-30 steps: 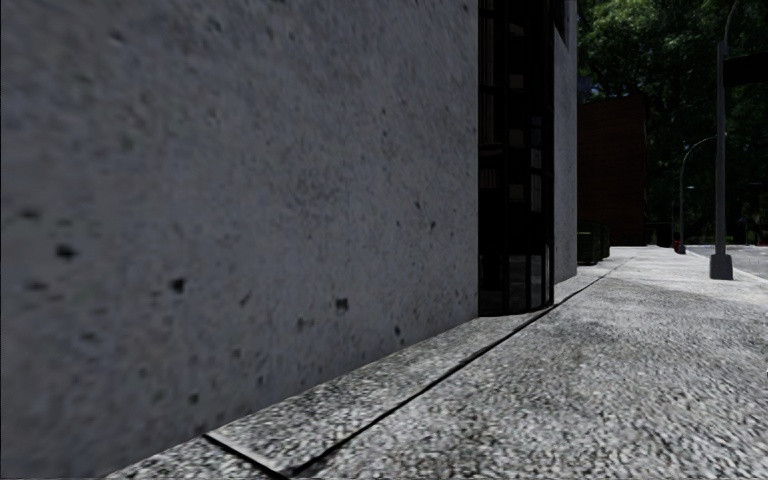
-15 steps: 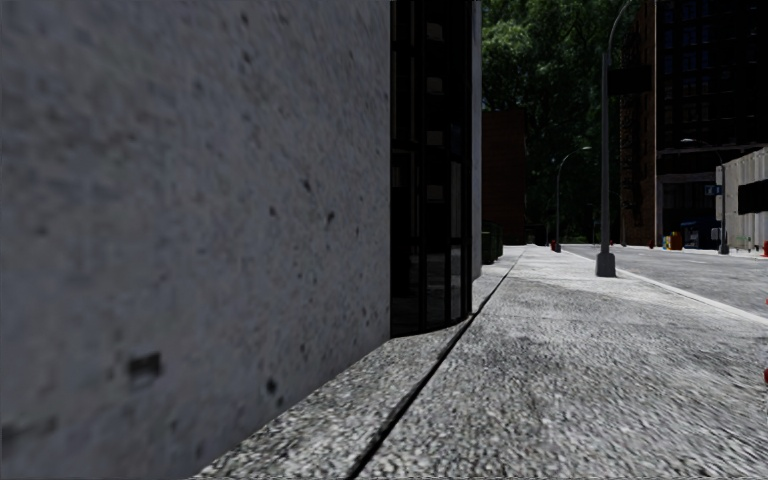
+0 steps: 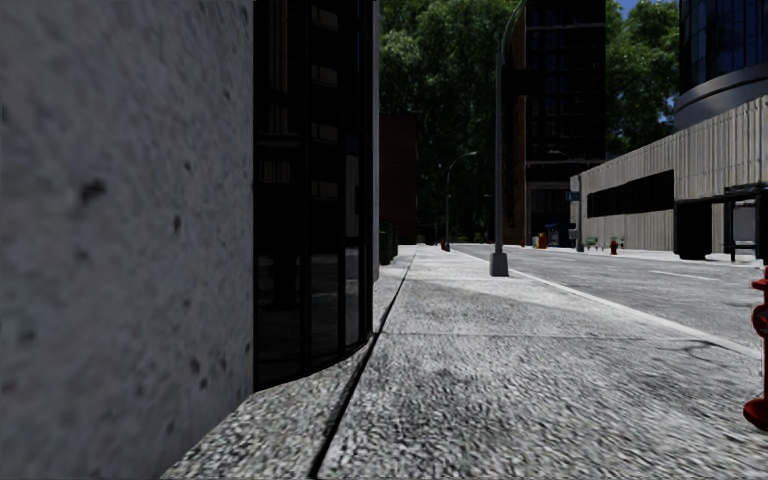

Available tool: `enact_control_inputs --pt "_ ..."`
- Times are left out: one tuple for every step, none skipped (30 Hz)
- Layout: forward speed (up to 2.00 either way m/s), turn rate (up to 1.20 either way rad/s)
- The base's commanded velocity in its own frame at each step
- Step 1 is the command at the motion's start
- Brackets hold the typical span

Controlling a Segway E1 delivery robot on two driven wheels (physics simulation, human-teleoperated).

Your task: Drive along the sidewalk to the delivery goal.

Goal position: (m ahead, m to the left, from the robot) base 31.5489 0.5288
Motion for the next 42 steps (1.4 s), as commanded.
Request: enact_control_inputs --pt "2.00 -0.64" --pt "2.00 -0.64" --pt "2.00 -0.64" --pt "2.00 0.00" --pt "2.00 0.00" --pt "2.00 0.00" --pt "2.00 0.00" --pt "2.00 0.00" --pt "2.00 0.00" --pt "2.00 0.00" --pt "2.00 0.00" --pt "2.00 0.00" --pt "2.00 0.00" --pt "2.00 0.00" --pt "2.00 0.00" --pt "2.00 0.00" --pt "2.00 0.00" --pt "2.00 0.00" --pt "2.00 0.00" --pt "2.00 0.00" --pt "2.00 0.00" --pt "2.00 0.00" --pt "2.00 0.00" --pt "2.00 0.00" --pt "2.00 0.00" --pt "2.00 0.00" --pt "2.00 0.00" --pt "2.00 0.00" --pt "2.00 0.00" --pt "2.00 0.00" --pt "2.00 0.00" --pt "2.00 0.00" --pt "2.00 0.00" --pt "2.00 0.00" --pt "2.00 0.00" --pt "2.00 0.00" --pt "2.00 0.00" --pt "2.00 0.00" --pt "2.00 0.00" --pt "2.00 0.00" --pt "2.00 0.00" --pt "2.00 0.00"
